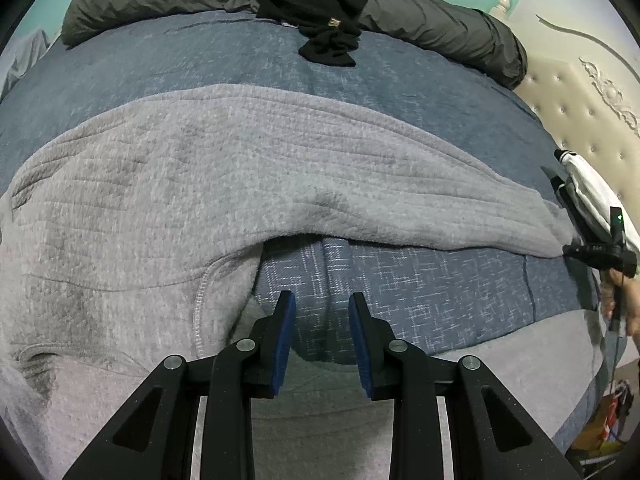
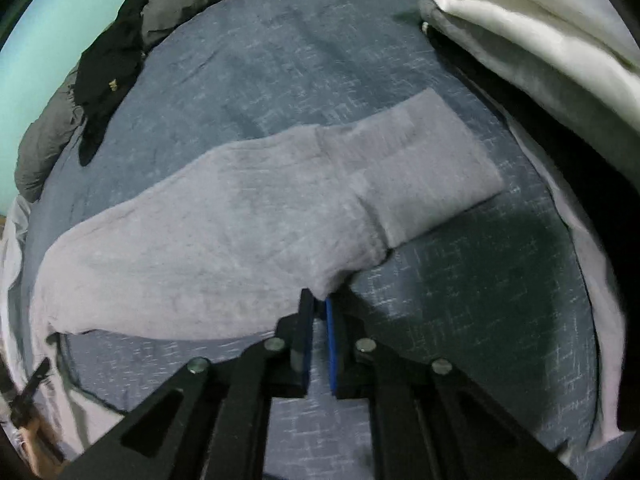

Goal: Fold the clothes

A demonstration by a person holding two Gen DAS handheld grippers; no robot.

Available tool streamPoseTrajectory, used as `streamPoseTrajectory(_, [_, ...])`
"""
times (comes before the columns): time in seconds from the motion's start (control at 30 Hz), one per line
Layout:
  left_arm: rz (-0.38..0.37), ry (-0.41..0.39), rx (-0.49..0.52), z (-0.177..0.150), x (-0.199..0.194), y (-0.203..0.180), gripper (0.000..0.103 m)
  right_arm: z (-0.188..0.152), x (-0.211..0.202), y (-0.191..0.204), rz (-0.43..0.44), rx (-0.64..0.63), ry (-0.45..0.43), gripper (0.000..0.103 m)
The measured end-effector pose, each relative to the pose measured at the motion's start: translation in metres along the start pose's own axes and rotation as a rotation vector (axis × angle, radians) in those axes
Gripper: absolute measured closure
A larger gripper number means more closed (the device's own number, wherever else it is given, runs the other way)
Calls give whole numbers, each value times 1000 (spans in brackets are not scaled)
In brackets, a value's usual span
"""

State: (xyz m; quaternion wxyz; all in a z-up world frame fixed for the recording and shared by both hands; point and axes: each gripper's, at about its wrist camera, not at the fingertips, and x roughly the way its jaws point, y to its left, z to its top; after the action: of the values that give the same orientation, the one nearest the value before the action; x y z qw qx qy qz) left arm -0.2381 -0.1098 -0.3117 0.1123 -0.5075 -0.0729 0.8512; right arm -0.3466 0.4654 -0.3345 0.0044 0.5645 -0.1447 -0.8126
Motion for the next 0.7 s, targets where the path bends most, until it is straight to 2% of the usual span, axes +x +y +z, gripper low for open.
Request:
streamPoseTrajectory(0.1, [2, 2, 10, 2, 2, -1, 65, -5, -13, 5, -59, -69, -62, 90])
streamPoseTrajectory(0.2, [-2, 3, 7, 4, 6, -2, 64, -10, -37, 5, -106, -125, -158, 90])
streamPoseTrajectory(0.33, [-9, 7, 7, 2, 9, -8, 64, -13, -47, 1, -173, -177, -191, 89])
streamPoseTrajectory(0.43, [-16, 9, 13, 1, 9, -12, 64, -9, -37, -12, -138, -125, -170, 87])
streamPoseTrajectory(0.5, [-13, 7, 23, 1, 8, -15, 64, -7, -28, -21, -114, -59, -149, 77])
streamPoseTrajectory(0.53, [-14, 6, 25, 2, 7, -16, 64, -5, -23, -25, -94, -21, -142, 68])
streamPoseTrajectory(0.7, [-12, 3, 32, 3, 6, -15, 64, 4, -5, -36, 0, 115, -159, 64])
